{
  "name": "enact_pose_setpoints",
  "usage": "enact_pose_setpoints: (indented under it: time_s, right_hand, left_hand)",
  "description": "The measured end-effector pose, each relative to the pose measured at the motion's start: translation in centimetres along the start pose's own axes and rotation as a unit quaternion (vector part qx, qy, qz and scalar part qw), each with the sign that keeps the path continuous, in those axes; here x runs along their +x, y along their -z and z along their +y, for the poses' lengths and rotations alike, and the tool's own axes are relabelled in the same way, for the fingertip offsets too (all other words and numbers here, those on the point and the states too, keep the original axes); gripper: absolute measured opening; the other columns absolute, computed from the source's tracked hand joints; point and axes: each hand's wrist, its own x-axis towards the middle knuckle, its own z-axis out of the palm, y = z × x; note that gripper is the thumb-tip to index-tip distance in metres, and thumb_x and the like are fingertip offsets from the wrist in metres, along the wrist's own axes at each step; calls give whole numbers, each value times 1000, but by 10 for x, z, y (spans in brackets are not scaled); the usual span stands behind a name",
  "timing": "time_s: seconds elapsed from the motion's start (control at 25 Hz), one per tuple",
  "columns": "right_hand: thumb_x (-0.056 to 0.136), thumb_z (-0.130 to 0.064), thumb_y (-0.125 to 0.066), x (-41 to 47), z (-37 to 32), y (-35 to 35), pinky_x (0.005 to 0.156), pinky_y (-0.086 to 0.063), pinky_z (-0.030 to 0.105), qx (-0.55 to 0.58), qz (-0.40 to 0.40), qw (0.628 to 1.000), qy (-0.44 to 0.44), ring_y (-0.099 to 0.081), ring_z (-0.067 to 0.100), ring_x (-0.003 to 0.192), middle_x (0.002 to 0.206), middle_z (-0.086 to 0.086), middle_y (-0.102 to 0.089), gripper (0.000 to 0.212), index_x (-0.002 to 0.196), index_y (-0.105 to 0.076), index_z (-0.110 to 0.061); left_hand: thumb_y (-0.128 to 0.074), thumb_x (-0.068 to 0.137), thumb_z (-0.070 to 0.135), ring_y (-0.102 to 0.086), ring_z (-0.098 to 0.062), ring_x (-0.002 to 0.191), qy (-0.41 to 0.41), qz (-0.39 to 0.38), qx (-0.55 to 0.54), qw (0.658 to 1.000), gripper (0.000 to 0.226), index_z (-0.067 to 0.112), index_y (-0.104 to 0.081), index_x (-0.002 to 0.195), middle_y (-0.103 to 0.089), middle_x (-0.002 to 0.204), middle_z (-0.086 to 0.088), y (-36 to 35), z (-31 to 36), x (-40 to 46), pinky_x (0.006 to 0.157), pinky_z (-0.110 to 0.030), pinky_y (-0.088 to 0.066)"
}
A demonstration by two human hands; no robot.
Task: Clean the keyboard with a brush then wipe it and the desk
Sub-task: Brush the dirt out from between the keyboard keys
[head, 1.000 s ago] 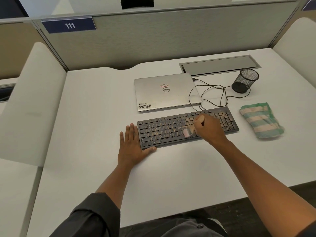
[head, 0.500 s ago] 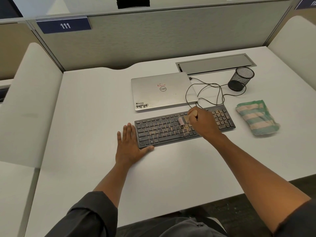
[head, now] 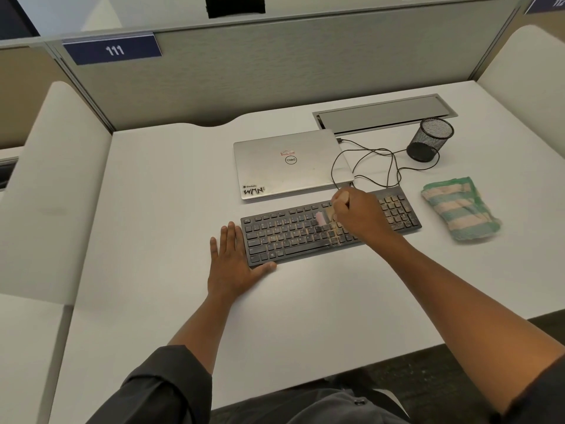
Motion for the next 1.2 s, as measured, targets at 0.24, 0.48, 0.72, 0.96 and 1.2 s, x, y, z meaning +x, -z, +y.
enact_pose_setpoints:
  time_s: [0.24, 0.48, 0.72, 0.96, 1.2]
  right_hand:
    - [96, -16, -43, 5, 6, -5, 63, -47, 27, -40, -49, 998, 13, -65, 19, 79, 84, 3, -70, 26, 89, -68, -14]
    - [91, -14, -53, 14, 0, 18, 63, -49, 26, 39, -74, 997, -5, -62, 11, 72, 79, -7, -68, 20, 90, -72, -19]
    - [91, -5, -59, 13, -2, 12, 58, -48, 27, 2, -115, 993, 7, -63, 17, 73, 81, -6, -67, 18, 90, -73, -17]
    - [93, -9, -61, 19, -3, 21, 57, -45, 23, 23, -125, 992, 5, -61, 11, 68, 75, -3, -68, 17, 90, -74, -20]
    - [92, -2, -59, 17, -4, 21, 48, -40, 11, -22, -98, 995, 0, -56, 4, 63, 80, -5, -66, 19, 90, -73, -15]
  left_hand:
    - [-16, 67, 103, 19, -22, 155, 1, -5, 7, 1000, 137, 6, 10, 160, 12, 169, -12, 1, 0, 0, 125, -50, 10]
    - [-21, 70, 102, 19, -23, 155, 0, -3, 7, 1000, 135, 6, 10, 160, 11, 169, -13, 0, 0, 1, 125, -51, 10]
    - [-24, 71, 102, 19, -22, 155, 1, 0, 3, 1000, 135, 7, 10, 160, 12, 169, -12, -1, 0, 1, 125, -51, 9]
    - [-16, 68, 103, 19, -23, 155, 0, -5, 1, 1000, 137, 6, 10, 160, 12, 169, -13, 1, 0, 0, 125, -50, 10]
    - [-20, 69, 103, 18, -23, 155, -2, -2, -1, 1000, 137, 6, 10, 160, 11, 169, -13, 1, 0, 0, 125, -50, 10]
